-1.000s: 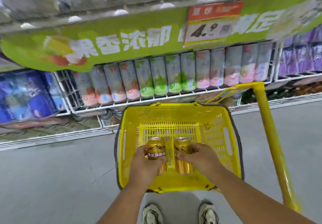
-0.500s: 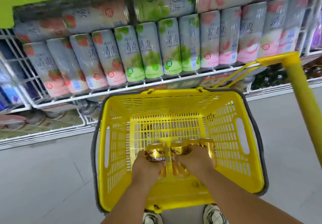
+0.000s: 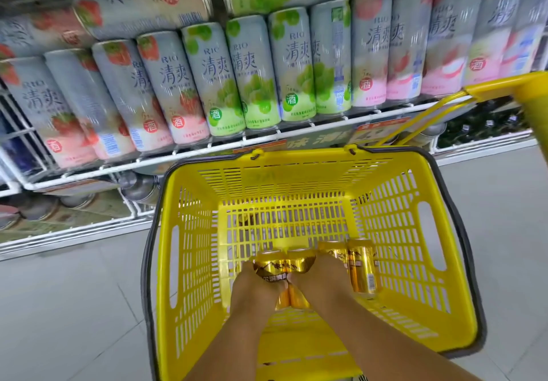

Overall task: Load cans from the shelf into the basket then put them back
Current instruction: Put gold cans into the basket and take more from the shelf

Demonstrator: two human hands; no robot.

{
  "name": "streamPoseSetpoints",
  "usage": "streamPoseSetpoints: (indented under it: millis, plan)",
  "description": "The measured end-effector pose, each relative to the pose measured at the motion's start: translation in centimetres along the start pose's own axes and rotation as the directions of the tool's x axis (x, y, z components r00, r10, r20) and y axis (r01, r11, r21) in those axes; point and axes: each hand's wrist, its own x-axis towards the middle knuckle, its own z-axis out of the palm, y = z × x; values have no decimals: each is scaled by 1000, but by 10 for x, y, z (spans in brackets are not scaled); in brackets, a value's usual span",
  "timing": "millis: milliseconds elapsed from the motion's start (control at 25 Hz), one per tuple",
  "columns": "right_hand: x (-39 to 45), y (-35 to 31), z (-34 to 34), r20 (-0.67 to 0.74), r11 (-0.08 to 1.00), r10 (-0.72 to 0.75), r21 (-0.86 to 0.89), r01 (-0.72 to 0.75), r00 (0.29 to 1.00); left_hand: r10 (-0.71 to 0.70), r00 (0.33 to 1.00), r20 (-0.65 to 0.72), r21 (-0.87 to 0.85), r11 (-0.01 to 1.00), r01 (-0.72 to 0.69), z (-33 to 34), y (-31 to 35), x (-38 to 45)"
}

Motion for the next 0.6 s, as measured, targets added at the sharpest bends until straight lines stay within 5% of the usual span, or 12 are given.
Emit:
streamPoseSetpoints:
  millis: [200,320,480,600]
  plan:
    - [5,2,-1,-41,989,-89,-126,83,995,21,999,29,50,999,-22,2,-6,4]
    - [3,10,-11,-21,981,-157,-117,154,987,123,992,-15,236,965,-116,-1,-5,-4]
    - [-8,20,-29,-57,850,-404,-392,351,913,406,913,-43,584,751,-307,-20,5,-22]
    - [-19,27,-44,-94,731,-573,-507,456,814,487,873,29,696,617,-367,-36,10,-35]
